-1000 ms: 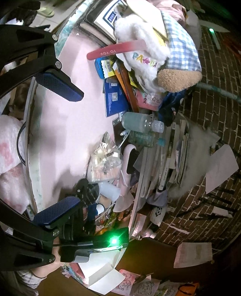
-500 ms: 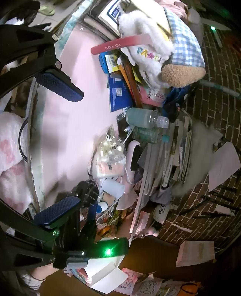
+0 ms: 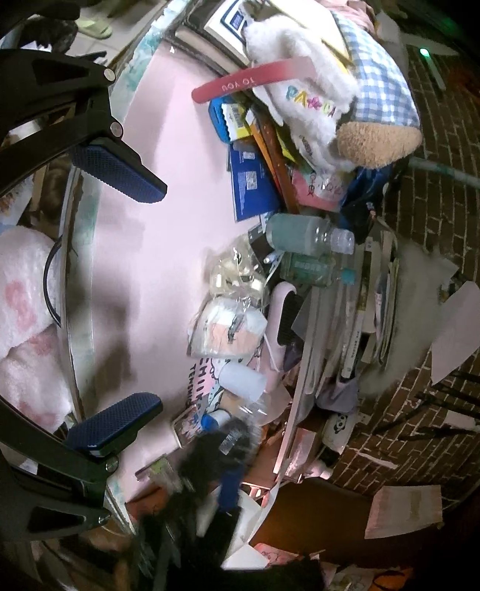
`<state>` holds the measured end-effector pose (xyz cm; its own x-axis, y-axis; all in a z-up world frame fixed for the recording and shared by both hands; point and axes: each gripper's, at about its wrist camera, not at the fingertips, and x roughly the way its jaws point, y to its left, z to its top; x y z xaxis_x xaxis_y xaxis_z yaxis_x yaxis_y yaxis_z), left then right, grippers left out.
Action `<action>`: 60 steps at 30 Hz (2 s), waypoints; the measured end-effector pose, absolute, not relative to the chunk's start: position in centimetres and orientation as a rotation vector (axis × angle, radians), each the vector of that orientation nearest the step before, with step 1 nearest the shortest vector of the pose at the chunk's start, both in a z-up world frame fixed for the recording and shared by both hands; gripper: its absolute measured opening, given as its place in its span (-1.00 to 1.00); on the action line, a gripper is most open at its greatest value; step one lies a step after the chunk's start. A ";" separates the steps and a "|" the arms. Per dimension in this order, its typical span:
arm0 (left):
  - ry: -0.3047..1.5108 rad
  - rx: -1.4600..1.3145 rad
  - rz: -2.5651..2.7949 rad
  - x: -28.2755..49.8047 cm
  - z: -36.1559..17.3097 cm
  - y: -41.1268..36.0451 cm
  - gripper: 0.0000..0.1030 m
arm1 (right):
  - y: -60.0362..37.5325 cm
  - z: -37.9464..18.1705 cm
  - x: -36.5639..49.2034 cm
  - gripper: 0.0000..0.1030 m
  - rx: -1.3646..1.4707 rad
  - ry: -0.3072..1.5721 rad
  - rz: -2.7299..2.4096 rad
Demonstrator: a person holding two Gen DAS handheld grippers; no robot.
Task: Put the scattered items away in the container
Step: 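Grasp the black round AMORTALS pad in plastic with the right tool, then carry the black pad into the white box and open the right tool, then grasp the clear bag of small items with the left tool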
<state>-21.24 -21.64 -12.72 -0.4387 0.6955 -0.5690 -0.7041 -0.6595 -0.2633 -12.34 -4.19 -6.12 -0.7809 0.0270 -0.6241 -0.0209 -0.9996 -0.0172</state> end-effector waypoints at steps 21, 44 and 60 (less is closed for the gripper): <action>0.104 -0.793 2.023 -19.5 -11.4 -16.9 1.00 | 11.3 0.5 -3.7 0.23 -1.454 0.056 2.374; 0.087 -0.803 2.094 -22.7 -12.0 -16.6 0.99 | 6.7 1.7 -2.7 0.69 -1.100 -0.050 2.587; 0.097 -0.926 2.057 -30.0 -13.6 -14.9 0.30 | -6.2 -9.6 -9.8 0.70 -0.982 0.274 3.075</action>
<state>-30.00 -14.93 -13.62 -0.3598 0.6754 -0.6438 -0.7330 -0.6315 -0.2528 -9.77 -6.20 -9.56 -0.8120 -0.1442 -0.5655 0.0421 -0.9809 0.1898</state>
